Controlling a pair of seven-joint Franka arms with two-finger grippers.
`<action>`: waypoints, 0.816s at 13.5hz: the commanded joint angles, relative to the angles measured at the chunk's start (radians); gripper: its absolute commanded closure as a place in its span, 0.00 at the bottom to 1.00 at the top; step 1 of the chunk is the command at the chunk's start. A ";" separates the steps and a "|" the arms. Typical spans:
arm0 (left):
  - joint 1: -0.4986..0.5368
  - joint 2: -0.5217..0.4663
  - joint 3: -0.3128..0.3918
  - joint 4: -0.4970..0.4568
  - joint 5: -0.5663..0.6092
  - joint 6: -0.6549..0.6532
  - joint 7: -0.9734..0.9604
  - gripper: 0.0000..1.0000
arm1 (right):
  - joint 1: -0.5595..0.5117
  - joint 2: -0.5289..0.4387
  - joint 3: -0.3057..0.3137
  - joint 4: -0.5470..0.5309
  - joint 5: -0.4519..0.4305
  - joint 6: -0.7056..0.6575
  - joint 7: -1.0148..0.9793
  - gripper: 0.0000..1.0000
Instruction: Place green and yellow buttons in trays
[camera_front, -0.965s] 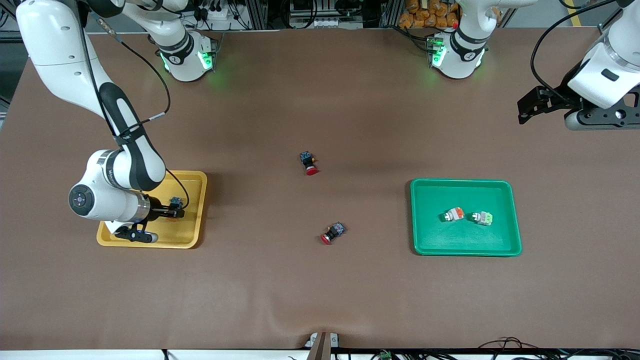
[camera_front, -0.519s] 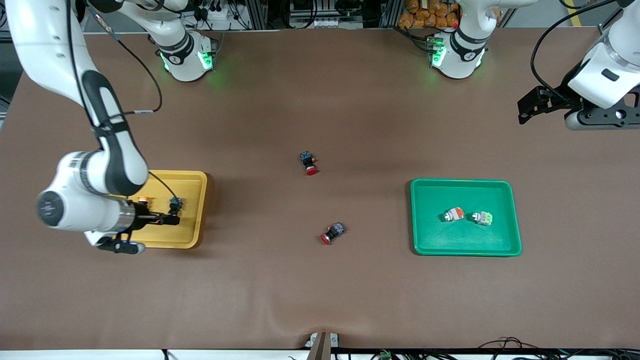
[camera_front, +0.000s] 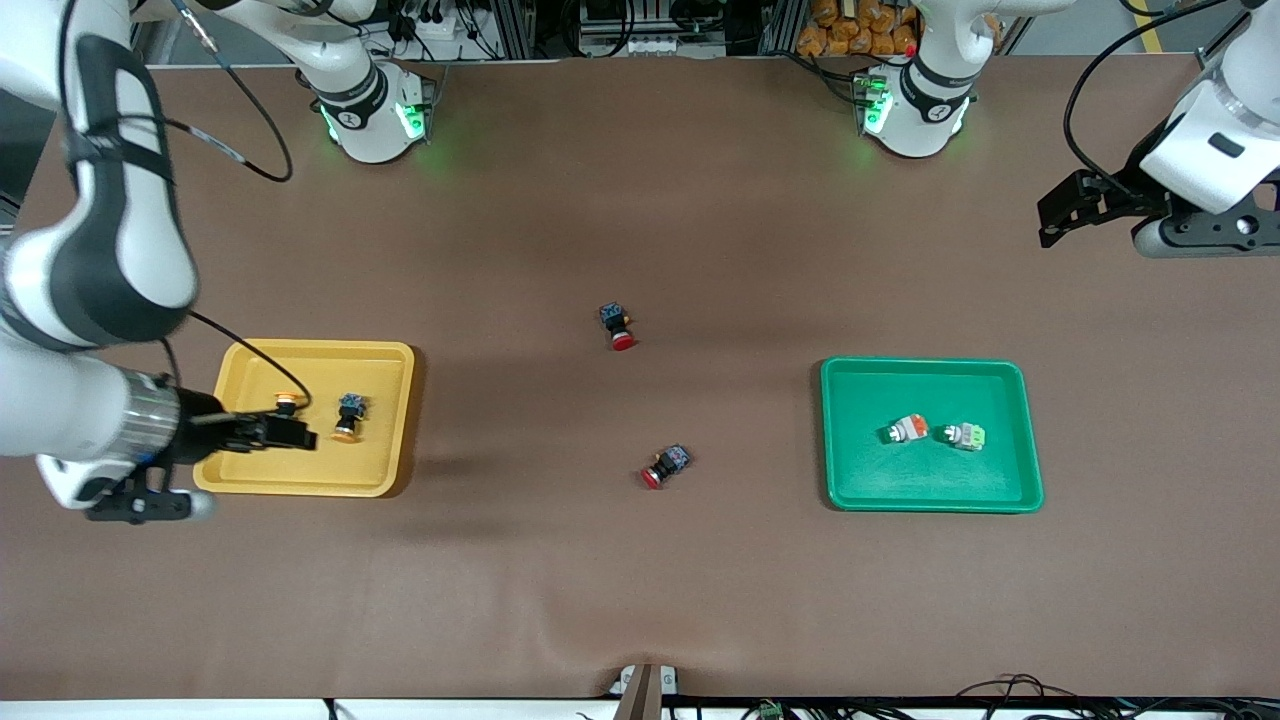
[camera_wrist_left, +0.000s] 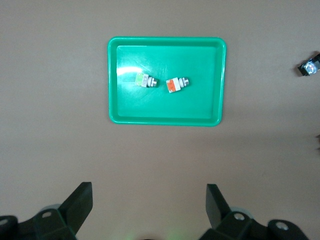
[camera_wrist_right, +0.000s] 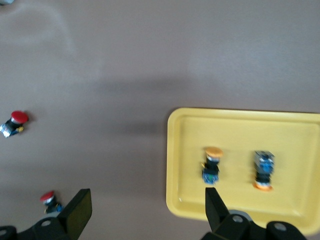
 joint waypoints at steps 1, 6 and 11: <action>0.002 -0.005 0.000 0.016 -0.006 -0.009 0.008 0.00 | -0.009 -0.061 0.022 0.058 -0.087 -0.089 -0.009 0.00; -0.001 0.009 0.000 0.016 -0.003 -0.009 0.008 0.00 | -0.009 -0.239 0.020 0.031 -0.153 -0.257 0.079 0.00; 0.002 0.003 0.000 0.020 -0.005 -0.009 0.010 0.00 | -0.018 -0.411 0.010 -0.125 -0.164 -0.281 0.116 0.00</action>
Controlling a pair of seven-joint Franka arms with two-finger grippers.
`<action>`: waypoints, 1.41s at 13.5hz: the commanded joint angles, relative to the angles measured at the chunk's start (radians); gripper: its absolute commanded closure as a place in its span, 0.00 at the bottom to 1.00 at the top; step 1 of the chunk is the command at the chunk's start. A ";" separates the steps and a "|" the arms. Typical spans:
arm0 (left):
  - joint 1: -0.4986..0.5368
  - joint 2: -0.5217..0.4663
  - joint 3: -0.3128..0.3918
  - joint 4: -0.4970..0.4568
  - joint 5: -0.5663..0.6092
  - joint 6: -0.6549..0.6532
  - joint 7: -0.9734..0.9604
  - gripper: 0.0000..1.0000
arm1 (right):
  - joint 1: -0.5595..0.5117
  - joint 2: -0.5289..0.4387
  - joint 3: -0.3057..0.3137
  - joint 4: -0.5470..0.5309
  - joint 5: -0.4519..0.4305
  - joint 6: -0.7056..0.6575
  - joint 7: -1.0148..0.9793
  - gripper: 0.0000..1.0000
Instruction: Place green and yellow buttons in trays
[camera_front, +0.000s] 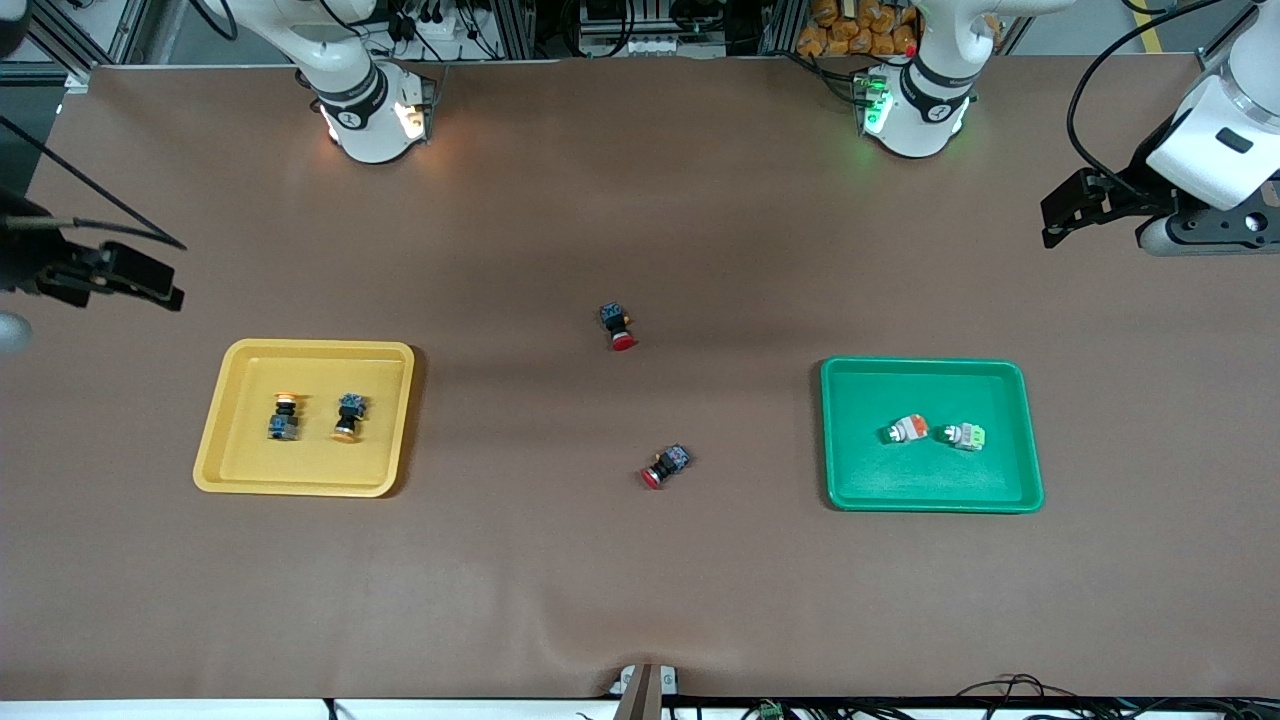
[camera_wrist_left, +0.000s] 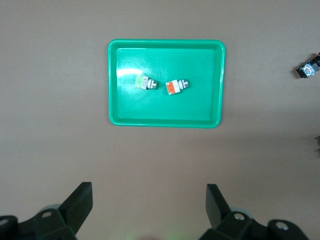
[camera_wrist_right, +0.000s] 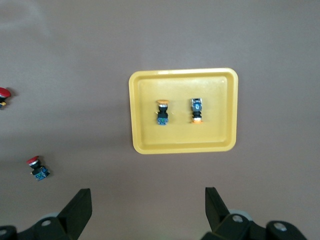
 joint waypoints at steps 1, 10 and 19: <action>0.002 -0.003 0.000 0.015 -0.005 -0.009 0.012 0.00 | -0.016 -0.144 -0.003 -0.188 -0.014 0.043 0.018 0.00; 0.004 0.010 0.005 0.019 -0.005 -0.006 0.008 0.00 | -0.015 -0.317 -0.011 -0.415 -0.009 0.135 0.004 0.00; 0.005 0.070 0.008 0.078 -0.003 -0.006 0.004 0.00 | -0.013 -0.319 -0.014 -0.420 0.000 0.155 -0.009 0.00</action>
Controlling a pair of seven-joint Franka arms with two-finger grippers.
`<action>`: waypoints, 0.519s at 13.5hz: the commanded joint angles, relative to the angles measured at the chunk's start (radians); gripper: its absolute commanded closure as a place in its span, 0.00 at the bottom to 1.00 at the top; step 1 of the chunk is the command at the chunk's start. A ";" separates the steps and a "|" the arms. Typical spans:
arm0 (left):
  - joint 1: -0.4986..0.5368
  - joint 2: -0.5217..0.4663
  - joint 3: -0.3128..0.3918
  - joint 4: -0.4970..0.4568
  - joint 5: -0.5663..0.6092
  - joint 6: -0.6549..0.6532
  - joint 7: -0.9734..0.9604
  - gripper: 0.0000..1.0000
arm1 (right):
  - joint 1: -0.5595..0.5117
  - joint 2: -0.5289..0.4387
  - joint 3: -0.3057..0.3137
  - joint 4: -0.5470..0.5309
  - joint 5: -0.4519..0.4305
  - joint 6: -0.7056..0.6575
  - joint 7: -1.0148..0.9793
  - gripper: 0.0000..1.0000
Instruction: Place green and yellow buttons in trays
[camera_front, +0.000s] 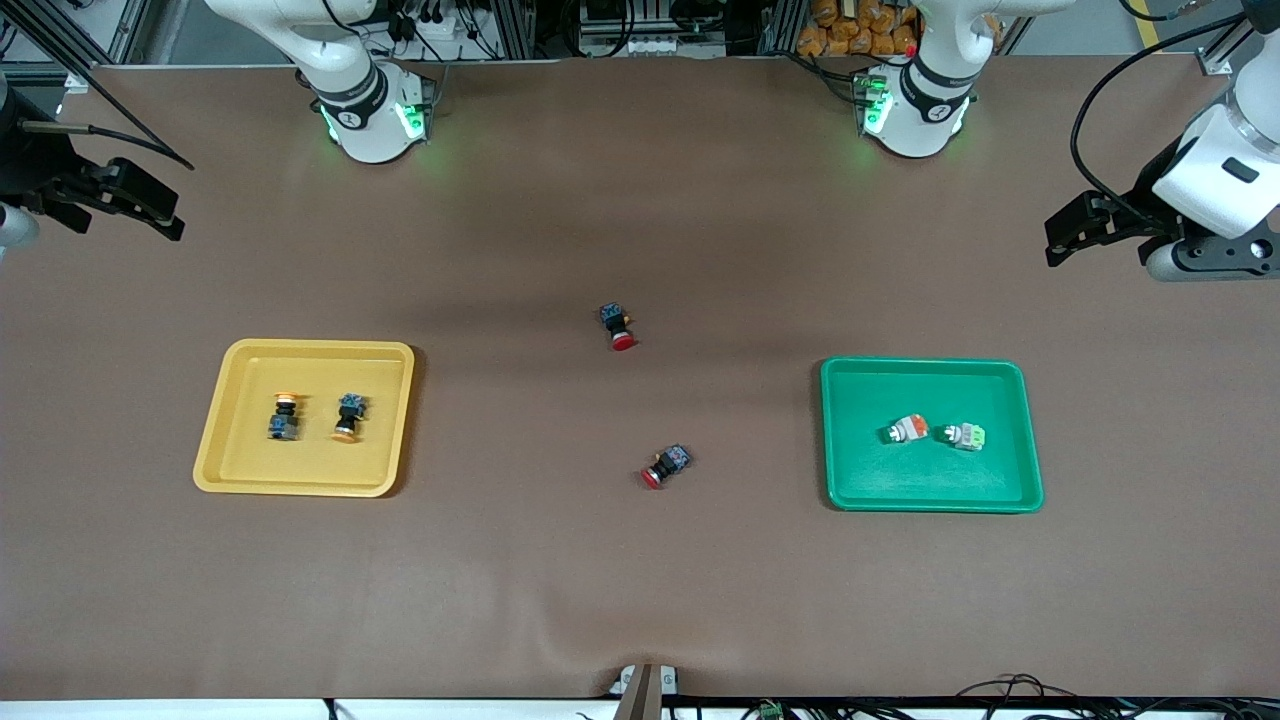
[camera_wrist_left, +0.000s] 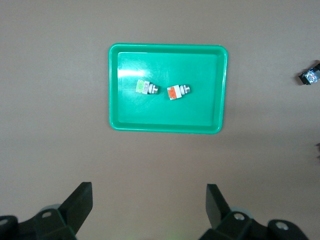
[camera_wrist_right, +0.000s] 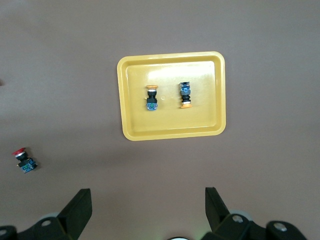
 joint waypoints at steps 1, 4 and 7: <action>0.002 0.014 0.001 0.032 -0.002 -0.014 0.004 0.00 | -0.014 -0.031 0.007 -0.037 0.002 0.017 -0.053 0.00; 0.003 0.008 0.003 0.033 -0.005 -0.015 -0.002 0.00 | -0.016 -0.031 0.001 -0.037 0.018 0.017 -0.093 0.00; 0.003 0.008 0.003 0.032 -0.003 -0.023 -0.007 0.00 | -0.016 -0.031 -0.001 -0.037 0.025 0.019 -0.094 0.00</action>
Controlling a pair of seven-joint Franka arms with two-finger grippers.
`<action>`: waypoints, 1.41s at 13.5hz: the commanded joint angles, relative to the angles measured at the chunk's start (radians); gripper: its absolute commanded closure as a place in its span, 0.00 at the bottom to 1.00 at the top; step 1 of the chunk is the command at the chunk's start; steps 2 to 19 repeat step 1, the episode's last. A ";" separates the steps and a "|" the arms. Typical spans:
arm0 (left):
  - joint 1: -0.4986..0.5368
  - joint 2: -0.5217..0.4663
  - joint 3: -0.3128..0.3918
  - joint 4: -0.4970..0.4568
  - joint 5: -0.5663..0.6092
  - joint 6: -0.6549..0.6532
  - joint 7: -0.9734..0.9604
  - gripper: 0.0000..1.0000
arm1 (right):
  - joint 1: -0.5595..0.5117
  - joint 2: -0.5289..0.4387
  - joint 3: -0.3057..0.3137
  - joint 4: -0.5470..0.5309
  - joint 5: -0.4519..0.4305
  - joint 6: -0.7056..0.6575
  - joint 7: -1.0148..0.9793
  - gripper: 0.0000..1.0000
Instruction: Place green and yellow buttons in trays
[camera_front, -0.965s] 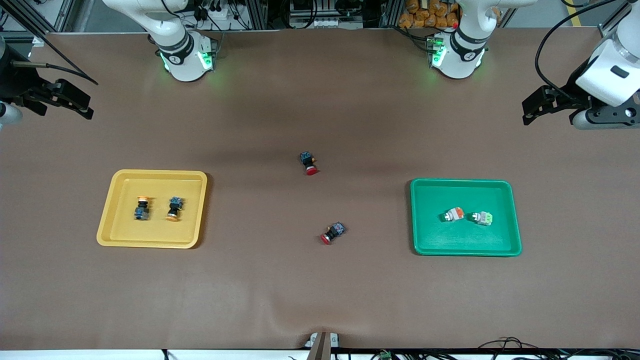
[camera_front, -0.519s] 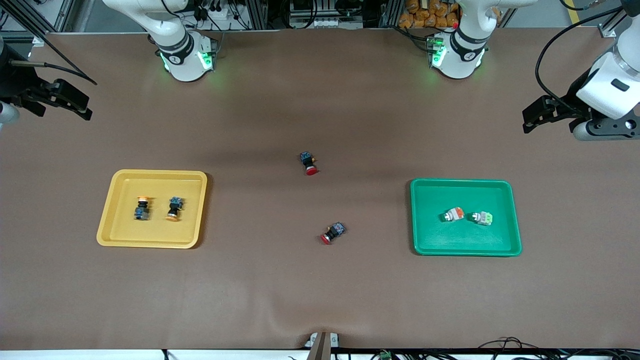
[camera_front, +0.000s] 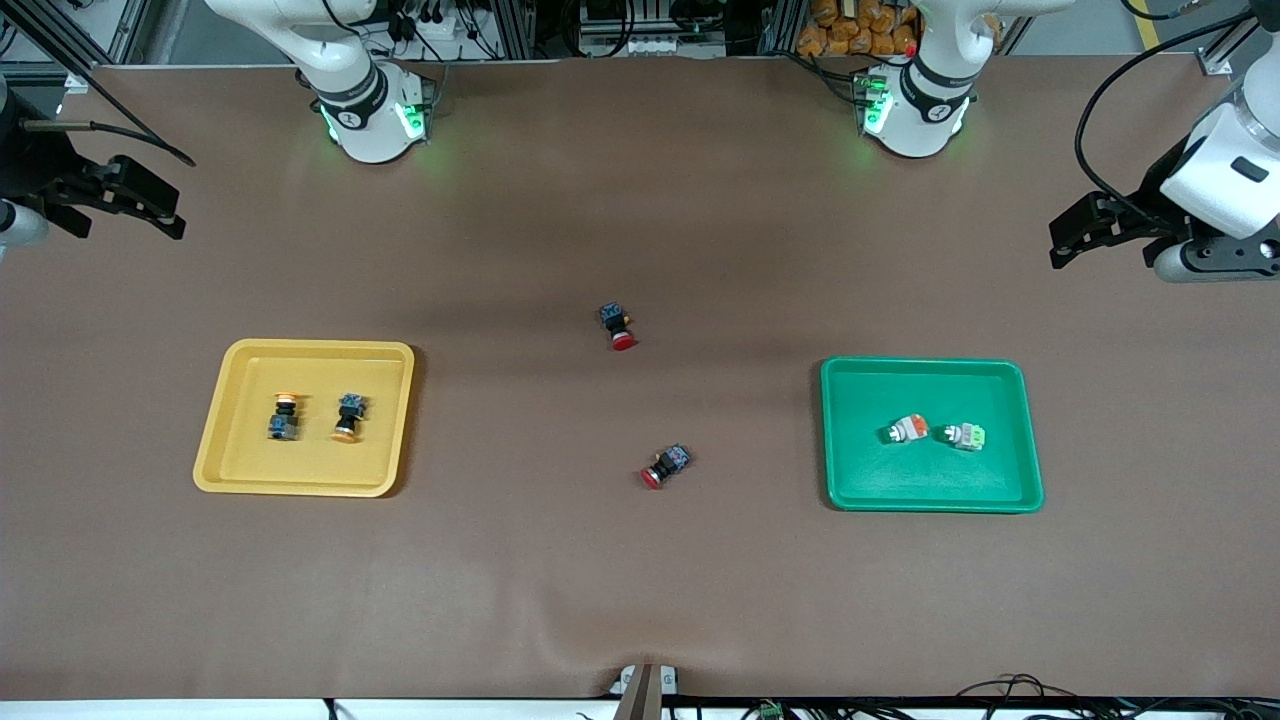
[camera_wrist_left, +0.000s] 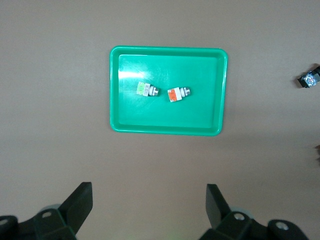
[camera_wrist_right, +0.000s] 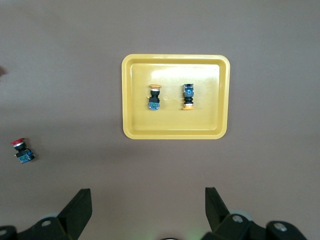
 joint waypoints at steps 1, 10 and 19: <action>0.002 0.006 0.001 0.021 -0.002 -0.021 -0.005 0.00 | -0.016 -0.031 0.004 -0.032 0.017 0.014 -0.020 0.00; 0.002 0.006 0.001 0.021 -0.002 -0.021 -0.005 0.00 | -0.016 -0.031 0.004 -0.032 0.017 0.014 -0.020 0.00; 0.002 0.006 0.001 0.021 -0.002 -0.021 -0.005 0.00 | -0.016 -0.031 0.004 -0.032 0.017 0.014 -0.020 0.00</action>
